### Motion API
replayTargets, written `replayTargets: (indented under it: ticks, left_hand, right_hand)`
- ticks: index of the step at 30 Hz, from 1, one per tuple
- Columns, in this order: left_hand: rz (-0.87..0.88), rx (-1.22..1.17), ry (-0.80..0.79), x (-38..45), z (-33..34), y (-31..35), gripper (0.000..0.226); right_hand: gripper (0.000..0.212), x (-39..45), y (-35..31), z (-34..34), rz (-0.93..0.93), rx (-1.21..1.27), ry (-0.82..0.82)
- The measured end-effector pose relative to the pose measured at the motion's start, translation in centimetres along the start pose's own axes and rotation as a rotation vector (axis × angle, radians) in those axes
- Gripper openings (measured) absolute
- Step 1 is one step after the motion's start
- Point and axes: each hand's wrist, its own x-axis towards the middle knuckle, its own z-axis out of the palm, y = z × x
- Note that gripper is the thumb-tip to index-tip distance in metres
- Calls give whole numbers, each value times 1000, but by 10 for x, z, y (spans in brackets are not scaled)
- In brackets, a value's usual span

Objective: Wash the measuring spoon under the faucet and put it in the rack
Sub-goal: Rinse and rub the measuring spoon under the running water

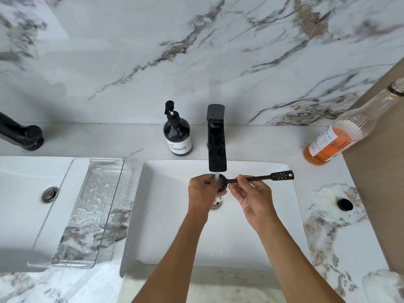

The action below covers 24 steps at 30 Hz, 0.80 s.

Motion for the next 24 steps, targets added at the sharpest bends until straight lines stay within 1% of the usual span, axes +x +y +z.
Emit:
replayTargets:
  ticks: [2,5,9,12,14,17,21,24]
  left_hand:
    - [-6,8,19,0,1,0,15]
    - [-22,13,43,0,2,1,15]
    - [-7,-2,6,-1,1,4,16]
    - [-35,5,22,-2,1,5,9]
    - [-42,33,37,-1,1,5,12]
    - [-17,66,16,-2,0,6,14]
    - [2,34,-30,-5,1,6,23]
    - [-8,31,-7,-5,3,4,24]
  right_hand:
    - [6,0,0,1,5,-4,9]
    - [6,-2,0,2,9,-12,10]
    - [6,-3,-1,2,9,-4,16]
    - [7,-3,-3,2,5,-10,20]
    - [8,-3,-3,2,6,-11,15]
    - [7,-4,-3,2,9,0,1]
    - [7,-4,-3,1,3,11,23]
    - [8,-4,-3,0,5,7,23]
